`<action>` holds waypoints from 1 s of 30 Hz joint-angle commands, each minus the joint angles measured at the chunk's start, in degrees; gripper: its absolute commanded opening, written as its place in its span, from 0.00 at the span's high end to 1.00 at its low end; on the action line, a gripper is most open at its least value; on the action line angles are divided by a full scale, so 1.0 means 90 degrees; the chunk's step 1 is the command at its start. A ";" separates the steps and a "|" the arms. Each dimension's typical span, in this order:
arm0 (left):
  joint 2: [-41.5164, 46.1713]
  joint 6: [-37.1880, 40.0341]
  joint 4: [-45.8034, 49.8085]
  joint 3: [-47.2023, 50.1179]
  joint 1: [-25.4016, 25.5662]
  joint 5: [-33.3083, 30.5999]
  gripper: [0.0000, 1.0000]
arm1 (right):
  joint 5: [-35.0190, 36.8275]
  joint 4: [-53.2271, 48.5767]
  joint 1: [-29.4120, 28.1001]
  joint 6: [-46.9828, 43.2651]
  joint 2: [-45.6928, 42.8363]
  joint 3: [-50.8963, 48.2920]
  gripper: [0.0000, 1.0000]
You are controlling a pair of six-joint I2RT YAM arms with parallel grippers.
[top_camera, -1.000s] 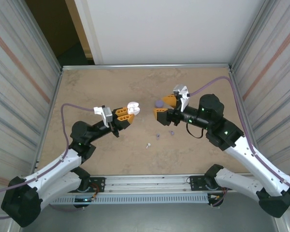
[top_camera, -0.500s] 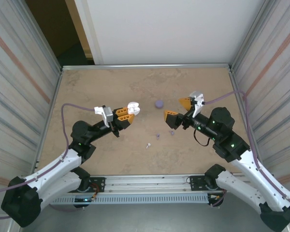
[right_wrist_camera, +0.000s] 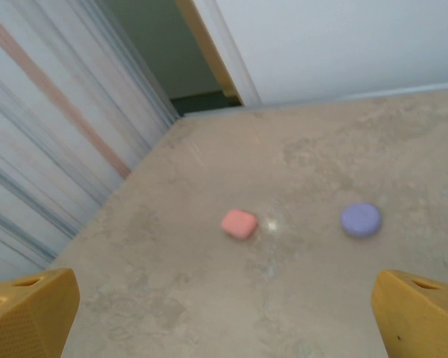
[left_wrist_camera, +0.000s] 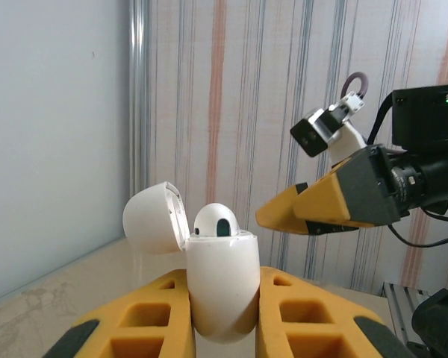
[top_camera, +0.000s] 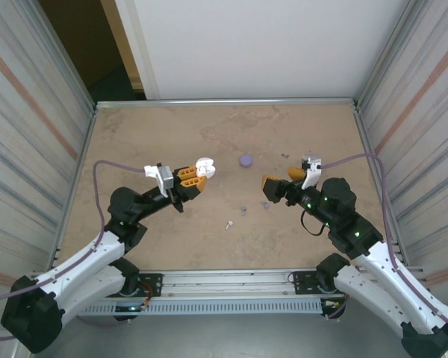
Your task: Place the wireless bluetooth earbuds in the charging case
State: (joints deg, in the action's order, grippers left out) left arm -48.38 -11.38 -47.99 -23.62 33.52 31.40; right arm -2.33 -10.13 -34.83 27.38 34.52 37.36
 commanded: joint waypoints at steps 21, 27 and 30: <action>0.0663 0.0208 0.0116 0.0119 0.0056 -0.0190 1.00 | -0.0542 -0.1106 -0.0249 0.1072 0.2082 0.0154 0.20; 0.0736 0.0226 0.0151 0.0153 0.0055 -0.0198 1.00 | -0.0467 -0.1181 -0.0664 0.0964 0.2835 0.0495 0.26; 0.0757 0.0225 0.0139 0.0173 0.0052 -0.0200 1.00 | -0.0501 -0.1245 -0.0848 0.0924 0.3215 0.0674 0.29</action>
State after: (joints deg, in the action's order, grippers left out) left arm -42.61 -10.33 -45.98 -22.55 33.52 30.30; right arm -6.26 -19.97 -41.30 35.90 61.63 40.82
